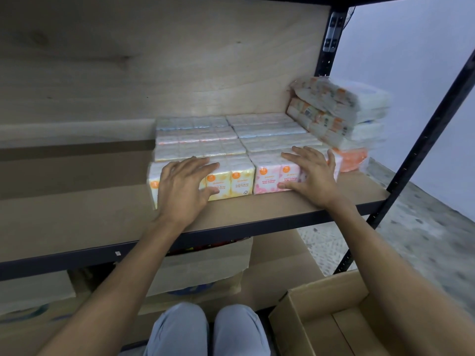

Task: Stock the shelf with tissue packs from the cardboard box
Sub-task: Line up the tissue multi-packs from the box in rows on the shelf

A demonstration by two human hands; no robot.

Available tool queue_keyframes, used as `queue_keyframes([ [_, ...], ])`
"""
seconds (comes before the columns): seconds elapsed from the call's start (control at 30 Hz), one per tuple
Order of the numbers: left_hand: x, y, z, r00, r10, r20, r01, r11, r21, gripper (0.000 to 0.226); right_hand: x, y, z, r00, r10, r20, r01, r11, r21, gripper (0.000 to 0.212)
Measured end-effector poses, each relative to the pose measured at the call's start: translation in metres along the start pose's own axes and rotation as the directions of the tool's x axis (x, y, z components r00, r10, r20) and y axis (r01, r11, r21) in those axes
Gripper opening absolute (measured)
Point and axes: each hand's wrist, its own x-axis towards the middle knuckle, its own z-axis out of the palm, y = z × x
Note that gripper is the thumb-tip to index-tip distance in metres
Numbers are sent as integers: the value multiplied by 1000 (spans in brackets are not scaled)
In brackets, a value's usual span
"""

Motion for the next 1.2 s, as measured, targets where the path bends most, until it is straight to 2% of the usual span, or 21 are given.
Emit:
queue_keyframes([
  [0.53,3,5,10,996,56,-70,-57,998,-22,46,0,9,2,997,-25,-77,26,999,20,72],
  [1.2,2,0,5,997,64,-31,-65,998,-4,49,3,9,2,999,-25,-38,25,1000,-1,75],
])
